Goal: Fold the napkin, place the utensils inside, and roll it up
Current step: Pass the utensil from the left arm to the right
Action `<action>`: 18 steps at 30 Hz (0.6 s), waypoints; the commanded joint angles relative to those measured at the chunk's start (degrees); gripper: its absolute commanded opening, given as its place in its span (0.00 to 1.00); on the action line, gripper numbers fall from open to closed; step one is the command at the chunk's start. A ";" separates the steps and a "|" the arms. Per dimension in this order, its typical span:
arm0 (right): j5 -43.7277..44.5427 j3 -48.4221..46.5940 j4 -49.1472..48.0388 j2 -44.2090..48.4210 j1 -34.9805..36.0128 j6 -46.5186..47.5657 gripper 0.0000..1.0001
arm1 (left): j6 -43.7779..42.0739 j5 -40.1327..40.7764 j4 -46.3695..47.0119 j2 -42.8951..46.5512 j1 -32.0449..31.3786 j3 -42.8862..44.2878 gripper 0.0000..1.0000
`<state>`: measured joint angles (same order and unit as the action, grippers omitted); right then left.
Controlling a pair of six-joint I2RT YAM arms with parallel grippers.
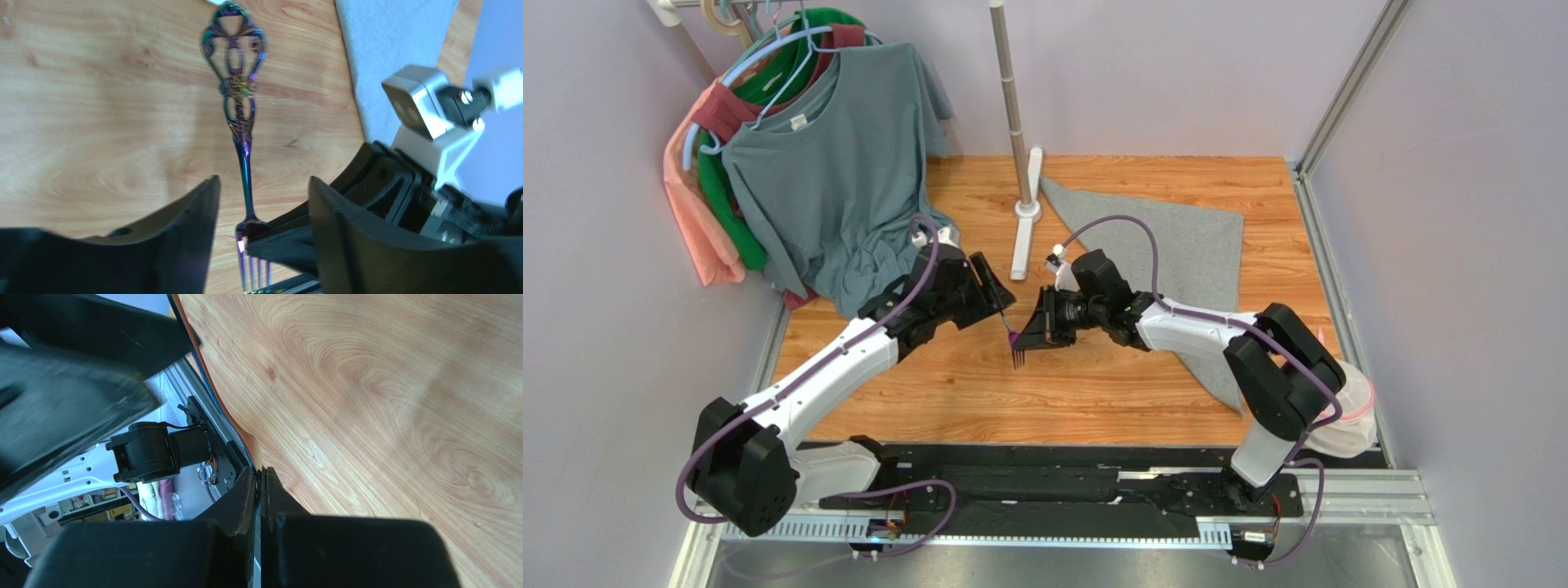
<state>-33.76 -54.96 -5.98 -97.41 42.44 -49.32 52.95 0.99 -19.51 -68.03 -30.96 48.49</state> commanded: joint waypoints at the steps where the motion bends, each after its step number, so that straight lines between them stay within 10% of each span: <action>1: -0.87 -1.99 3.15 2.21 -5.06 1.40 0.00 | -5.74 1.46 -2.45 4.03 -0.42 5.56 0.75; 18: -4.91 -20.88 58.97 -4.00 -34.52 41.91 0.00 | -24.55 -8.45 -16.17 6.96 11.53 21.64 0.89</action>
<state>-37.01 -72.14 38.76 -97.36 8.78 -19.70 34.35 -1.26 -32.80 -58.52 -21.04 65.82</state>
